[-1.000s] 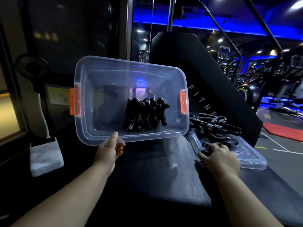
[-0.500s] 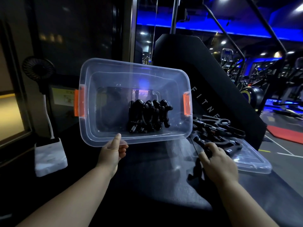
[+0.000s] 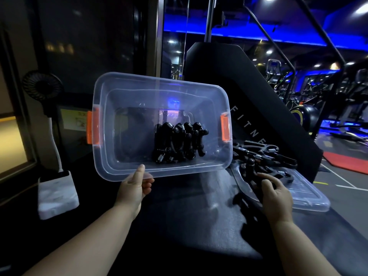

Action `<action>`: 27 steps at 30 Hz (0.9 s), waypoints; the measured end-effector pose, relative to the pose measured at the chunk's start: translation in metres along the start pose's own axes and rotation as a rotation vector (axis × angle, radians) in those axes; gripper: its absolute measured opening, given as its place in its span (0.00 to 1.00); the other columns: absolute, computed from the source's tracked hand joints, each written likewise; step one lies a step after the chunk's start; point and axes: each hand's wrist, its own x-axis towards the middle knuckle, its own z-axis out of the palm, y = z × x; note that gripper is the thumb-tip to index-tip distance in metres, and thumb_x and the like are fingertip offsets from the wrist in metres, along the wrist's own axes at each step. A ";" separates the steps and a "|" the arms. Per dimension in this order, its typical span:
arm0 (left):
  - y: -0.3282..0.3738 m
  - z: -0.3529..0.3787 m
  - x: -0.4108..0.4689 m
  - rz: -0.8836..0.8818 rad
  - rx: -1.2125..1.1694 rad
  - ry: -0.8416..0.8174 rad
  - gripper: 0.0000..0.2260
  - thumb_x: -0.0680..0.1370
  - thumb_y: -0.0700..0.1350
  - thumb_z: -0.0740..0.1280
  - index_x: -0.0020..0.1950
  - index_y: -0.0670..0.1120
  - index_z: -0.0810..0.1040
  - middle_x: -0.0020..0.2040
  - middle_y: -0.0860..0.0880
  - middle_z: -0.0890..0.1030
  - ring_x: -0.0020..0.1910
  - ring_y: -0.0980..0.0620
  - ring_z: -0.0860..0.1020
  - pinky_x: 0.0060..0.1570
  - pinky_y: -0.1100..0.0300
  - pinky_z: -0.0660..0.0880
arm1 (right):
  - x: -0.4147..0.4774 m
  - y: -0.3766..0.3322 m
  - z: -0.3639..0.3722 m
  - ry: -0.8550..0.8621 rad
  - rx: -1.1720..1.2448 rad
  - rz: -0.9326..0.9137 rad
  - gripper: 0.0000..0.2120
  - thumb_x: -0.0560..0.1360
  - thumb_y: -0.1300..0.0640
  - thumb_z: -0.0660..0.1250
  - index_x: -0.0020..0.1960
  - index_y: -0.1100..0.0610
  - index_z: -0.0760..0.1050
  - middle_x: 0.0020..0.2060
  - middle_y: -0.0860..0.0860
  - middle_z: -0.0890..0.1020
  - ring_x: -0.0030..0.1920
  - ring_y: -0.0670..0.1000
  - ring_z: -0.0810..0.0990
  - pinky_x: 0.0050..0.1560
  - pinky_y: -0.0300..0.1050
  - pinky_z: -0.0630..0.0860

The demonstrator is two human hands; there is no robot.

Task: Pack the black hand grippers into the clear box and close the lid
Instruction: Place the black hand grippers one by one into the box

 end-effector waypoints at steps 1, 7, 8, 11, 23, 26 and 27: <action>0.000 0.000 0.000 -0.001 -0.002 0.000 0.16 0.79 0.52 0.63 0.39 0.42 0.77 0.35 0.46 0.78 0.34 0.53 0.74 0.36 0.61 0.72 | 0.002 0.002 0.000 -0.004 0.077 0.031 0.11 0.72 0.56 0.62 0.44 0.45 0.82 0.37 0.48 0.85 0.44 0.51 0.84 0.47 0.48 0.78; -0.001 0.000 0.001 -0.002 -0.003 0.000 0.16 0.79 0.53 0.63 0.39 0.42 0.77 0.34 0.46 0.79 0.34 0.53 0.75 0.36 0.61 0.72 | 0.012 0.012 0.000 -0.015 0.088 0.132 0.05 0.74 0.56 0.66 0.43 0.53 0.81 0.33 0.55 0.84 0.40 0.58 0.84 0.50 0.63 0.79; -0.001 0.000 0.001 -0.003 -0.002 -0.001 0.16 0.79 0.53 0.63 0.39 0.42 0.77 0.34 0.46 0.79 0.34 0.53 0.75 0.36 0.61 0.72 | 0.011 0.012 0.001 -0.013 0.037 0.126 0.05 0.73 0.53 0.68 0.41 0.52 0.80 0.31 0.52 0.84 0.39 0.57 0.84 0.48 0.61 0.79; -0.002 -0.001 0.002 -0.005 -0.002 -0.002 0.16 0.78 0.53 0.63 0.39 0.42 0.78 0.34 0.46 0.79 0.34 0.53 0.75 0.36 0.61 0.72 | 0.009 0.011 0.003 0.018 -0.099 0.055 0.06 0.72 0.49 0.68 0.38 0.48 0.79 0.29 0.47 0.83 0.39 0.52 0.83 0.43 0.50 0.77; -0.003 -0.002 0.003 -0.005 -0.001 -0.013 0.16 0.78 0.53 0.63 0.39 0.42 0.78 0.34 0.46 0.79 0.34 0.53 0.75 0.36 0.61 0.72 | 0.016 -0.009 -0.004 -0.033 -0.542 -0.171 0.13 0.71 0.48 0.70 0.54 0.50 0.80 0.42 0.49 0.83 0.43 0.51 0.79 0.40 0.44 0.70; -0.002 -0.002 0.003 -0.004 0.000 -0.015 0.16 0.79 0.53 0.63 0.39 0.42 0.78 0.34 0.46 0.79 0.34 0.53 0.75 0.36 0.61 0.72 | 0.027 -0.020 -0.002 -0.127 -0.729 -0.113 0.25 0.70 0.46 0.69 0.66 0.46 0.71 0.48 0.50 0.82 0.41 0.51 0.75 0.37 0.45 0.69; -0.002 -0.002 0.003 -0.003 -0.001 -0.015 0.16 0.79 0.53 0.63 0.39 0.42 0.78 0.34 0.47 0.79 0.34 0.53 0.75 0.36 0.61 0.72 | 0.032 -0.024 -0.001 -0.177 -0.793 -0.086 0.27 0.70 0.47 0.69 0.69 0.46 0.68 0.50 0.51 0.82 0.41 0.52 0.74 0.37 0.45 0.69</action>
